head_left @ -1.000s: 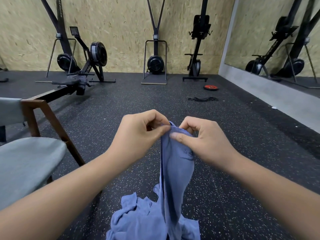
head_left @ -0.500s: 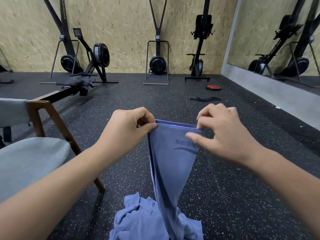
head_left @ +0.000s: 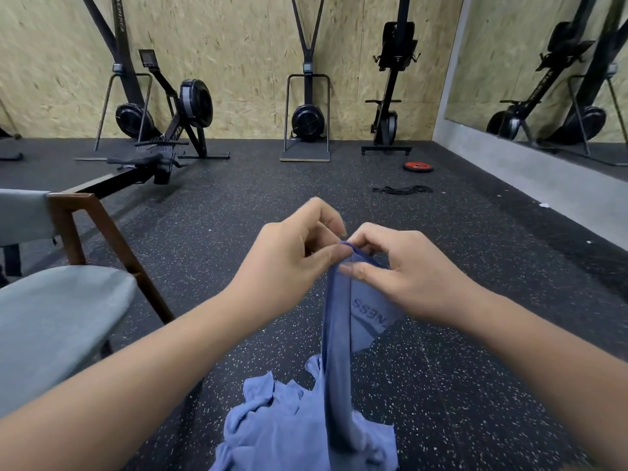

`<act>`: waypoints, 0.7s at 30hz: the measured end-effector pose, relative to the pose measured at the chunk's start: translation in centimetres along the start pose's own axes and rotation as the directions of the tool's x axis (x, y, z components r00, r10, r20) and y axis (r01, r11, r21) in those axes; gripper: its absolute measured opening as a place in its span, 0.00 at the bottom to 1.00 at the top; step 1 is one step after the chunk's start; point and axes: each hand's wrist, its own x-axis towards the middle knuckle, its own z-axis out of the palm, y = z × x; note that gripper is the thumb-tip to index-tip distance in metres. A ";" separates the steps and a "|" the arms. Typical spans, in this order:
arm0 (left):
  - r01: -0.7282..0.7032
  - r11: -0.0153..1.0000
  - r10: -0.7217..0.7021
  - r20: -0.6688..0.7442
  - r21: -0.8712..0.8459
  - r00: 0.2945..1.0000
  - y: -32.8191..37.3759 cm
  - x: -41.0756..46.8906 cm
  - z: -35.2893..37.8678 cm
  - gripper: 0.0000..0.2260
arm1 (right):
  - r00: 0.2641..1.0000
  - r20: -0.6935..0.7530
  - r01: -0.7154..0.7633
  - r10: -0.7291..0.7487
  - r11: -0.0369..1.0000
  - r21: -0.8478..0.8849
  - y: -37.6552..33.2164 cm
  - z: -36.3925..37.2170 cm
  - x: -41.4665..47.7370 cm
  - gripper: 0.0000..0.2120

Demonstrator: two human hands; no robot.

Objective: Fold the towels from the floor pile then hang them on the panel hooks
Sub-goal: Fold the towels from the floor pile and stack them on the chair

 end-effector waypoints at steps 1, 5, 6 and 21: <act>0.014 0.999 -0.015 -0.020 -0.038 1.000 -0.3 -0.1 0.4 0.11 | 1.000 -0.013 0.006 -0.005 1.000 0.009 0.1 0.0 0.1 0.04; 0.126 0.962 -0.123 0.028 -0.242 0.992 -1.9 -1.2 2.2 0.14 | 0.995 -0.082 -0.044 0.051 0.996 0.080 0.5 -0.1 0.2 0.05; 0.154 0.952 -0.143 0.059 -0.266 0.988 -2.3 -1.6 2.5 0.15 | 0.993 -0.088 -0.070 0.079 0.992 0.101 0.7 -0.2 0.2 0.05; 0.204 0.915 -0.187 0.081 -0.348 0.979 -4.0 -3.5 6.2 0.11 | 0.988 -0.021 -0.147 0.150 0.982 0.115 1.3 -0.5 0.4 0.08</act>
